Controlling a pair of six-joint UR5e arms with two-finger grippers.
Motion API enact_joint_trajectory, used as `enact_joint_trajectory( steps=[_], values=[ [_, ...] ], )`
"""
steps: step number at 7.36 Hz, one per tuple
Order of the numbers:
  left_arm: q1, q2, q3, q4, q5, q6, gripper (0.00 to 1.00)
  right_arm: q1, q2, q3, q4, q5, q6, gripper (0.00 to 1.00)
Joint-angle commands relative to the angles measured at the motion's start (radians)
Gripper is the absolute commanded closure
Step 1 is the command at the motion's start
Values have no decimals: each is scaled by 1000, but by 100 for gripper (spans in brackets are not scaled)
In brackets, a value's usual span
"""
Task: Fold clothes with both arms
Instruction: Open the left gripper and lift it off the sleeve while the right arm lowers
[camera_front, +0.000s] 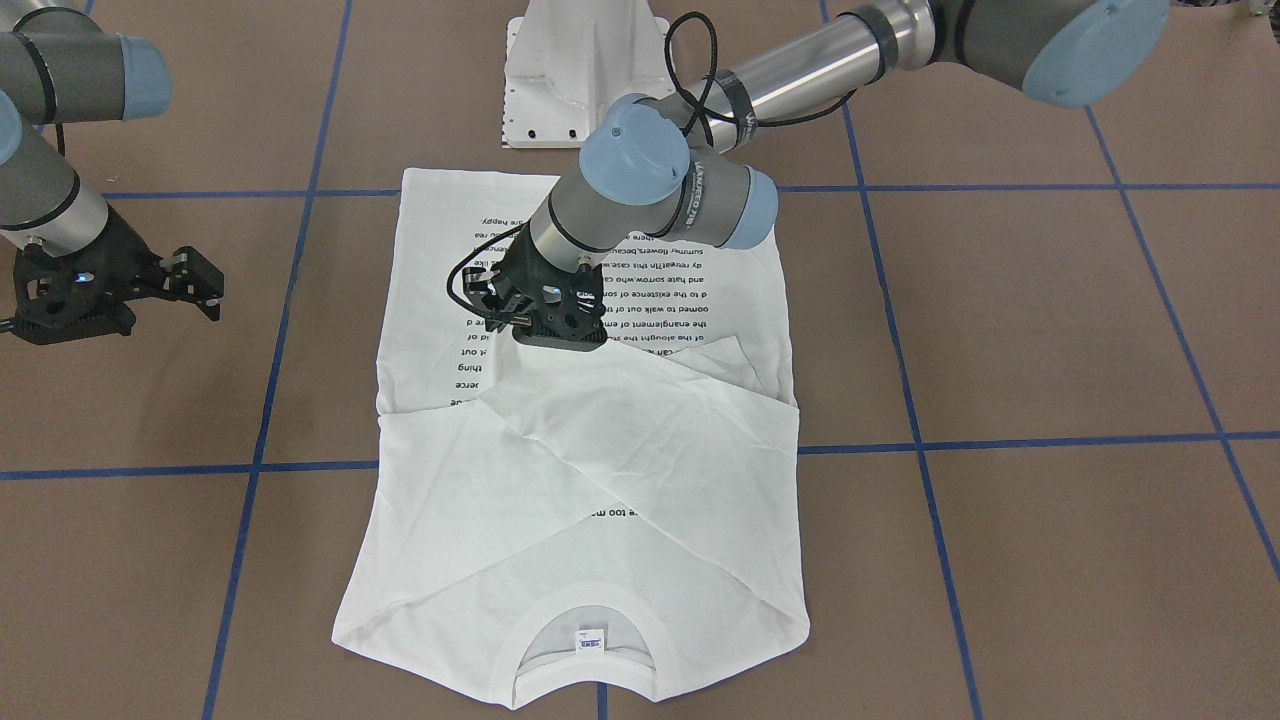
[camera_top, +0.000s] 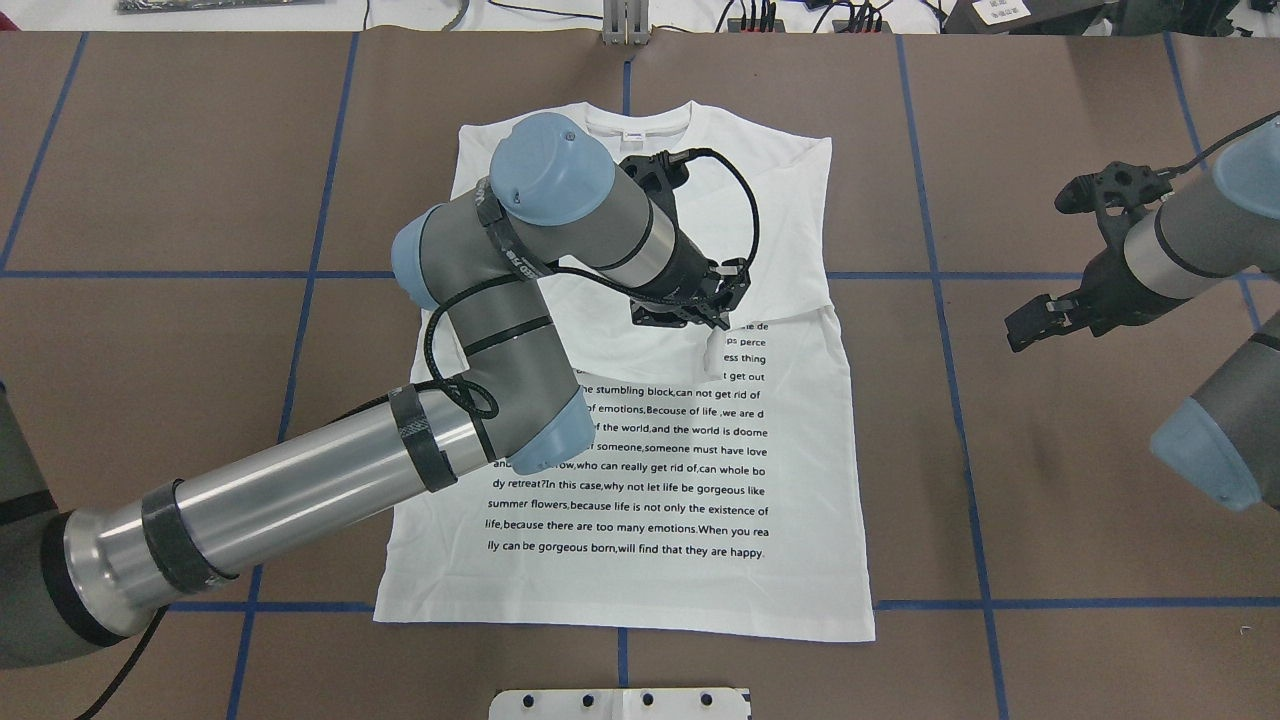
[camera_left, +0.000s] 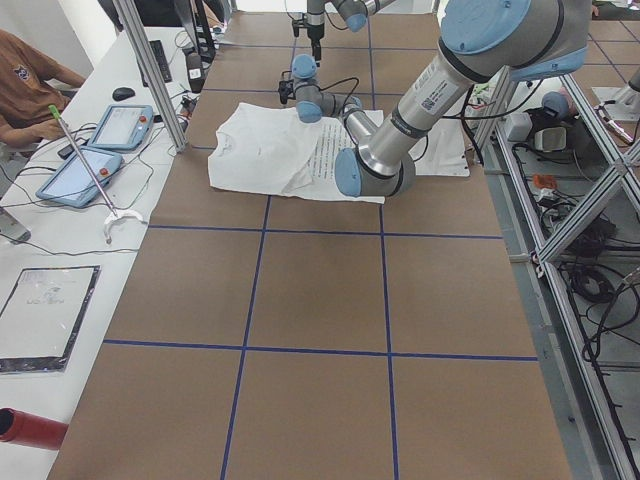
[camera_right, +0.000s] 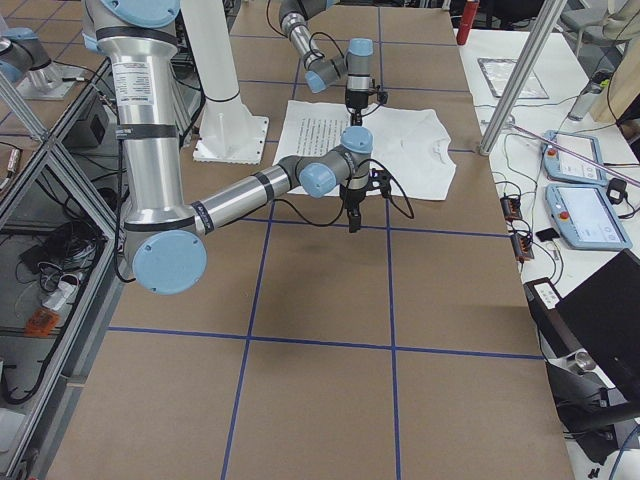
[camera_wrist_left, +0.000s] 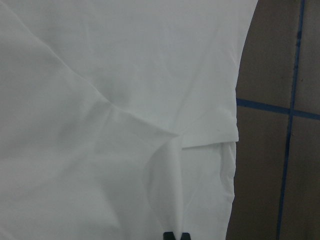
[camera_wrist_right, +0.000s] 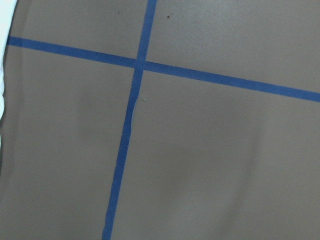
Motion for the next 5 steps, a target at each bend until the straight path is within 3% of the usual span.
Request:
enact_joint_trajectory(
  steps=[1,3,4,5],
  values=[
    [20,-1,0,-2,14,0,100,0,-2,-6,0,-2,-1,0],
    [25,-1,0,-12,17,0,100,0,-1,-8,0,-2,0,0],
    [25,-1,0,-18,15,2,63,-1,1,-11,0,-2,0,0],
    [40,2,0,-77,21,3,1,-1,5,-17,0,-2,0,0]
  ],
)
